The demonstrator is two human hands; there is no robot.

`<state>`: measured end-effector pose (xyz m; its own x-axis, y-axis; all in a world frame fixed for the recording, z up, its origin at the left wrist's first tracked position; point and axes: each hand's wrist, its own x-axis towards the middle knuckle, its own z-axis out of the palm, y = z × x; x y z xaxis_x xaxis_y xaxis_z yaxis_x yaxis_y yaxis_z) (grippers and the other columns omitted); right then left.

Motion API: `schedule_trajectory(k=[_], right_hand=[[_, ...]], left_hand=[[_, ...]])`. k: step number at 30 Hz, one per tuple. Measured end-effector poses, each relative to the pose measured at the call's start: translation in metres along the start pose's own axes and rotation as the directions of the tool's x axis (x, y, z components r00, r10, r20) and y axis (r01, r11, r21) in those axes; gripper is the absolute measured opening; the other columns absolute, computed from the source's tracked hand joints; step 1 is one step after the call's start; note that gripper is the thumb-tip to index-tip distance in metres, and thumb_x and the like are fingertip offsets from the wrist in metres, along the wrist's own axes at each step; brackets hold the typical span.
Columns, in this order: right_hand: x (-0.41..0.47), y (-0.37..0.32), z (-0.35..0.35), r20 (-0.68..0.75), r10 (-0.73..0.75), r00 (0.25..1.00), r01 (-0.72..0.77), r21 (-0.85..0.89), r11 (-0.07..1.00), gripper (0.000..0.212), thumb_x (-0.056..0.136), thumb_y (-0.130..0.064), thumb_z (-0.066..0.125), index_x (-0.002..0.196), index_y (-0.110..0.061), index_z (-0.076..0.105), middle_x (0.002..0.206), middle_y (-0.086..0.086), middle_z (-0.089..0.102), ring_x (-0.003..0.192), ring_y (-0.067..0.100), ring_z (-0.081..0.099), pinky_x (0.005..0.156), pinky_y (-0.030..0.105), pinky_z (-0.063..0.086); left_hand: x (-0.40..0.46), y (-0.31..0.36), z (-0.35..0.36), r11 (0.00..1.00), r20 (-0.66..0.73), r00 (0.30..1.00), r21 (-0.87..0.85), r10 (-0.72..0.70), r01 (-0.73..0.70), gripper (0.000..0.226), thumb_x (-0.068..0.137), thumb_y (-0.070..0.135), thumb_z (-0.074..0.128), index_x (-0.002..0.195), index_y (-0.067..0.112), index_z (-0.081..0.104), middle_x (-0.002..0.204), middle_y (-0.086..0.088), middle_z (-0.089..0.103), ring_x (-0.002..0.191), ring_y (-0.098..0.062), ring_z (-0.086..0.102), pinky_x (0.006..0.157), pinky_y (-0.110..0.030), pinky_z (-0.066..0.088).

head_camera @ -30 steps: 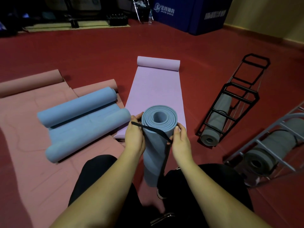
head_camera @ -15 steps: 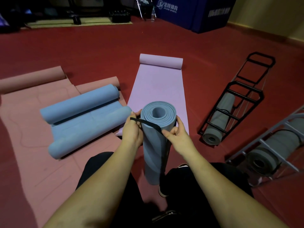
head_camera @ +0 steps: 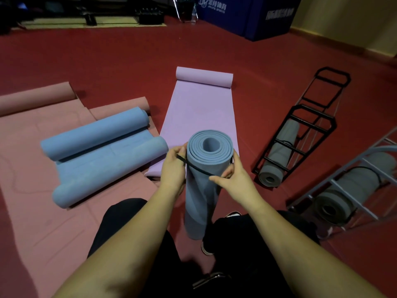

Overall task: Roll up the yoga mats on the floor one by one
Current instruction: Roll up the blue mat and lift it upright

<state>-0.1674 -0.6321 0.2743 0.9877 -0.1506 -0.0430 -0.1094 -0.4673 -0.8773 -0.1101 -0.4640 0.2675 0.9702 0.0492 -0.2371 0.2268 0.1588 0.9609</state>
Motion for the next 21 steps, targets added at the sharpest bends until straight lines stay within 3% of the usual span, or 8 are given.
schedule_trajectory(k=[3,7,9,11,13,16,18,21], right_hand=[[0.001,-0.006,0.004,0.003,-0.012,1.0,0.011,0.145,0.989,0.065,0.088,-0.024,0.072,0.135,-0.051,0.035,0.078,0.001,0.06,0.075,0.005,0.06,0.075,0.018,0.048],[0.006,-0.009,0.011,-0.264,0.186,0.946,-0.064,0.412,0.909,0.019,0.092,-0.054,0.051,0.108,-0.052,0.062,0.12,-0.006,0.061,0.117,0.016,0.059,0.106,0.047,0.044],[0.013,-0.01,0.013,-0.29,0.289,0.912,-0.128,0.47,0.873,0.024,0.093,-0.058,0.04,0.106,-0.053,0.06,0.135,-0.007,0.053,0.131,0.017,0.048,0.115,0.052,0.03],[0.018,-0.021,0.017,-0.262,0.338,0.904,-0.14,0.566,0.813,0.035,0.103,-0.049,0.033,0.126,-0.038,0.057,0.139,-0.007,0.053,0.131,0.01,0.047,0.119,0.041,0.027],[0.021,-0.027,0.022,-0.167,0.346,0.923,-0.177,0.614,0.769,0.044,0.107,-0.045,0.025,0.128,-0.027,0.059,0.124,-0.01,0.063,0.119,0.005,0.056,0.108,0.022,0.037],[0.024,-0.026,0.02,-0.103,0.361,0.927,-0.239,0.582,0.778,0.047,0.107,-0.043,0.022,0.133,-0.024,0.056,0.117,-0.015,0.054,0.119,0.004,0.042,0.086,0.002,0.03],[0.019,-0.035,0.008,-0.066,0.4,0.914,-0.283,0.602,0.747,0.052,0.106,-0.047,0.027,0.141,-0.018,0.051,0.142,-0.004,0.046,0.134,0.009,0.031,0.095,0.01,0.022],[0.026,-0.025,0.006,-0.012,0.494,0.87,-0.383,0.616,0.689,0.058,0.105,-0.046,0.031,0.147,-0.008,0.04,0.154,0.011,0.034,0.142,0.021,0.029,0.104,0.022,0.026]], left_hand=[[0.004,0.0,-0.007,0.996,-0.087,0.993,0.063,0.073,-0.068,0.011,0.1,0.023,0.053,0.105,0.016,0.06,0.096,0.006,0.069,0.085,-0.001,0.064,0.081,-0.033,0.054],[0.008,0.005,-0.015,0.999,0.045,0.998,-0.004,0.043,-0.043,0.038,0.082,-0.016,0.038,0.101,0.008,0.06,0.11,-0.007,0.069,0.107,-0.018,0.062,0.086,-0.024,0.05],[0.008,0.005,-0.017,0.998,0.003,0.998,-0.012,-0.065,0.065,0.03,0.087,0.001,0.042,0.107,0.011,0.062,0.101,-0.001,0.07,0.1,-0.019,0.062,0.078,-0.026,0.049],[0.003,0.012,-0.011,0.992,0.006,0.992,-0.027,-0.125,0.125,0.03,0.092,0.034,0.045,0.11,0.02,0.064,0.104,0.003,0.069,0.103,-0.019,0.06,0.081,-0.035,0.047],[-0.004,0.016,0.002,0.996,0.035,0.999,-0.072,-0.039,0.042,0.047,0.097,0.056,0.035,0.12,0.024,0.062,0.12,0.008,0.064,0.114,-0.011,0.057,0.1,-0.033,0.045],[-0.007,0.015,0.017,0.971,0.055,0.997,-0.231,-0.051,0.063,0.059,0.105,0.053,0.017,0.141,0.021,0.051,0.134,0.006,0.06,0.126,-0.008,0.052,0.115,-0.03,0.033],[-0.002,0.003,0.021,0.955,0.089,0.992,-0.274,-0.094,0.115,0.062,0.104,0.056,0.016,0.134,0.021,0.058,0.128,0.001,0.066,0.125,-0.014,0.056,0.117,-0.038,0.033],[-0.002,-0.01,0.024,0.951,-0.036,0.967,-0.196,-0.252,0.241,0.039,0.105,0.052,0.031,0.094,0.029,0.062,0.096,0.006,0.07,0.101,-0.014,0.06,0.105,-0.037,0.043]])
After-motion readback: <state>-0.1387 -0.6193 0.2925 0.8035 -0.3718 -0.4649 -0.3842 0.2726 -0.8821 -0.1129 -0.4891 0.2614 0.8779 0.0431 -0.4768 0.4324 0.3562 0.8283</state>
